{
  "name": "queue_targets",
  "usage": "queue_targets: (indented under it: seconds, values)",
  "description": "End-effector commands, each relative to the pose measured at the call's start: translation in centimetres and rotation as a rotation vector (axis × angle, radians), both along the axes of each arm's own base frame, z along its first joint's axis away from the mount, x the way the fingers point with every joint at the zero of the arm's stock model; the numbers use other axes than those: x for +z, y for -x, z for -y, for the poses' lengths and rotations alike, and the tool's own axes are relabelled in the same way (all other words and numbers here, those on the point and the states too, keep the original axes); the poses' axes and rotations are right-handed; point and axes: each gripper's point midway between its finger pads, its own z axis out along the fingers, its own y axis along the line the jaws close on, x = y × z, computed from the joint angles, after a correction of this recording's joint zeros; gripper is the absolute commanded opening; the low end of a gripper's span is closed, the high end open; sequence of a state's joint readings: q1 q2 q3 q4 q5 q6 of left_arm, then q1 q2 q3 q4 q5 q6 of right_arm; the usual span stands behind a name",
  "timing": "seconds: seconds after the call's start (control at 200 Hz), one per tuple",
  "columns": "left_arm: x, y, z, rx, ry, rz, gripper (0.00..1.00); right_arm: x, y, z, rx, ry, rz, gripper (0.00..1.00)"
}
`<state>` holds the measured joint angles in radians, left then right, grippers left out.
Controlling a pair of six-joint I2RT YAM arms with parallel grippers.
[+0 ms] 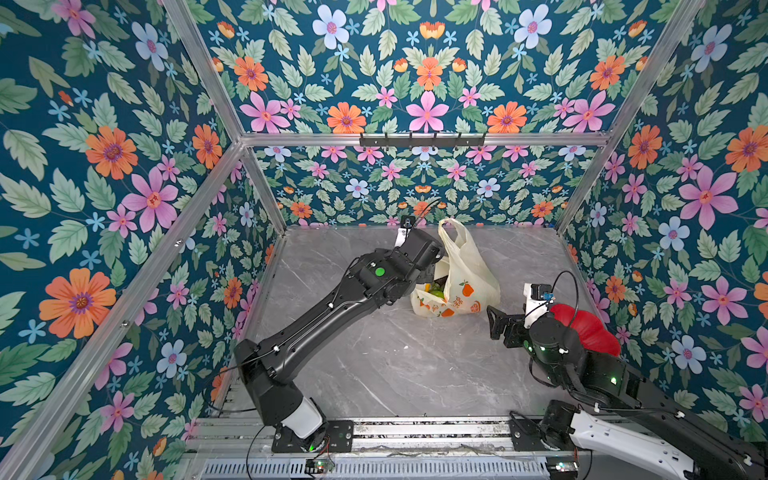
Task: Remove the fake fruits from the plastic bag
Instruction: 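Grasp the other bag handle with the left gripper while the right gripper releases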
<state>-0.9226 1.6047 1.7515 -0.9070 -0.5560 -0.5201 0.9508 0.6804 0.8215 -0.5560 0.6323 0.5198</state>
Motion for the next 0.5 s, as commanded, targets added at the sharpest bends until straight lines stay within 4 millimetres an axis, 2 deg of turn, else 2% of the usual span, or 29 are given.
queue_targets:
  seconds: [0.0,0.13,0.285,0.325,0.395,0.495]
  values:
    - [-1.5,-0.7,-1.0,0.065,-0.072,-0.008,1.00,0.2,-0.2,-0.3,-0.007,-0.018,0.004,0.99]
    - [-4.4,-2.0,-0.1,0.056,-0.016,-0.066,1.00,0.3,-0.4,-0.8,0.007,-0.014,0.009,0.99]
    - [-5.9,-4.0,1.6,-0.002,0.195,-0.062,0.96,-0.1,-0.6,-0.9,0.011,0.001,0.013,0.99]
    - [-6.4,-4.5,1.9,-0.014,0.236,-0.071,0.91,-0.3,-0.7,-1.0,0.011,0.007,0.012,0.99]
    - [-6.8,-5.3,2.4,-0.037,0.308,-0.078,0.75,-0.7,-0.8,-0.9,0.003,0.030,0.000,0.99]
    - [-7.5,-5.9,3.3,-0.074,0.380,-0.085,0.64,-1.2,-1.0,-0.7,-0.016,0.025,-0.048,0.99]
